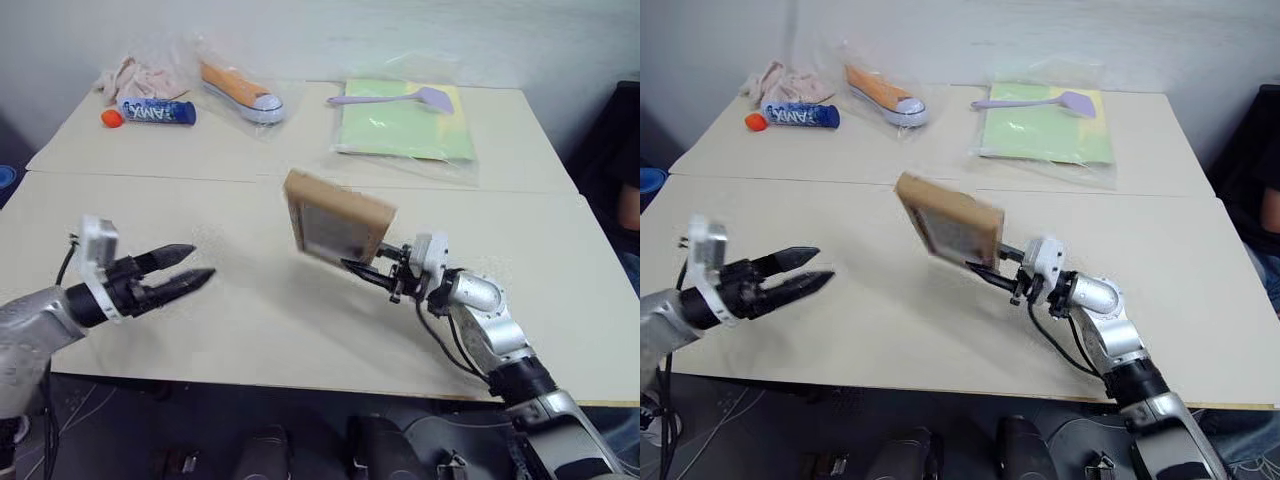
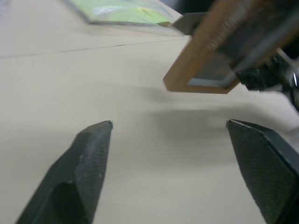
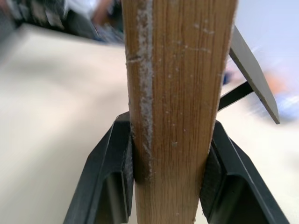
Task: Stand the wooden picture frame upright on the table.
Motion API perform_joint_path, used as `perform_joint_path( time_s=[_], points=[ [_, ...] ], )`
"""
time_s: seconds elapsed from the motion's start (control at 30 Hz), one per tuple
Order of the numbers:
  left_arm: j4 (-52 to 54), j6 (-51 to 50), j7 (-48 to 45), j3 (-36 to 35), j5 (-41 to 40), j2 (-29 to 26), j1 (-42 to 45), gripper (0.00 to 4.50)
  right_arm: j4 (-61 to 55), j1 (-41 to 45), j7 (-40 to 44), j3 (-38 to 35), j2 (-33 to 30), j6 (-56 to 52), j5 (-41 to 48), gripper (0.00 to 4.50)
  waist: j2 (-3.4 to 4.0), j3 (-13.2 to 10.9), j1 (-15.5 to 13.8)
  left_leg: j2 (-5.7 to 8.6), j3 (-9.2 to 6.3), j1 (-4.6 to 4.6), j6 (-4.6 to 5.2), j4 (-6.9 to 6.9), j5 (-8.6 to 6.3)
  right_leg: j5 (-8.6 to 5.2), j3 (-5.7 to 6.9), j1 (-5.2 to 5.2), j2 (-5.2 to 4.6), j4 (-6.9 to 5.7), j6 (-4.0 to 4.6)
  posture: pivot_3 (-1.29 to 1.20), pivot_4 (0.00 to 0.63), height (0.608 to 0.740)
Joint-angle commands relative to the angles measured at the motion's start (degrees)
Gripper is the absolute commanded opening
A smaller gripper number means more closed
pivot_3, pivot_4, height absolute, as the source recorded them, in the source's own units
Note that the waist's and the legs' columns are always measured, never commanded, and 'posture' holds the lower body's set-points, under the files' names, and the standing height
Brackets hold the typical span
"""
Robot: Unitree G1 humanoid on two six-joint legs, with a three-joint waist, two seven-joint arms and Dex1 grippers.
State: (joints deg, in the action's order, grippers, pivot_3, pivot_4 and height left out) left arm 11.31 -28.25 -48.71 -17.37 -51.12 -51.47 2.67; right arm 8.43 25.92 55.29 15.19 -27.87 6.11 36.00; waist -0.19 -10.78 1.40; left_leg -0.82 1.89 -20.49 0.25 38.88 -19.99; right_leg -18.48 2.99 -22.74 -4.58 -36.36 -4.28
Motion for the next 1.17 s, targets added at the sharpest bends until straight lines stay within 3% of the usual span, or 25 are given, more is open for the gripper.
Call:
perform_joint_path(
  time_s=[0.03, 0.17, 0.5, 0.83, 0.97, 1.17],
  points=[
    [2.0, 6.06, -5.64, 0.73, 4.26, 2.02, 0.32, 4.5, -4.53, -0.52, 0.71, -3.65, -1.08, -14.76, 7.05, 1.28, 0.01, -0.01, 0.16, 0.0, 0.0, 0.01, 0.03, -0.06, -0.02, 0.0, 0.0, -0.01, -0.02, 0.02, 0.0, 0.0, 0.15, 0.74],
    [1.67, 7.05, -7.53, 0.7, 6.27, 3.22, 0.62, 4.5, -0.2, -0.65, 1.75, -5.1, -0.1, -18.08, 3.61, 1.28, 0.02, -0.01, 0.26, -0.01, 0.01, 0.02, 0.03, -0.37, -0.02, 0.0, 0.01, -0.06, -0.01, 0.22, 0.01, 0.0, 0.15, 0.74],
    [0.64, 6.87, -10.26, 0.44, 8.61, 3.63, 2.29, 4.5, 8.42, -1.57, 6.68, -6.98, 4.03, -11.51, -4.76, 1.28, 0.01, 0.0, 0.31, 0.01, 0.13, 0.09, 0.04, -0.62, 0.06, 0.03, -0.01, -0.06, 0.03, 0.29, -0.06, 0.0, 0.15, 0.74],
    [-3.4, 10.61, -12.76, -0.8, 14.53, 2.98, -0.42, 4.5, -0.07, -5.0, 9.47, -12.06, 0.73, -14.32, -4.79, 4.47, 0.02, -0.01, 0.23, 0.01, 0.12, 0.12, -0.02, -0.7, 0.09, 0.04, -0.01, -0.07, 0.03, 0.3, -0.05, 0.0, 0.15, 0.74],
    [-6.56, 15.25, -13.32, -2.68, 18.56, 2.68, -4.11, 4.5, -4.64, -9.99, 11.77, -14.95, -4.14, -10.01, -6.88, 4.47, 0.03, -0.01, 0.19, 0.01, 0.14, 0.11, 0.0, -0.78, 0.07, 0.04, -0.01, -0.07, 0.04, 0.4, -0.05, 0.0, 0.15, 0.74],
    [-9.37, 22.81, -13.09, -6.27, 24.7, 2.73, -11.06, 4.5, -4.98, -20.83, 17.15, -21.82, -13.11, 6.86, -12.37, 4.47, 0.03, -0.01, -0.01, 0.03, 0.17, 0.12, 0.11, -0.77, -0.01, 0.03, -0.02, -0.01, 0.02, 0.49, -0.06, 0.0, 0.15, 0.74]
  ],
)
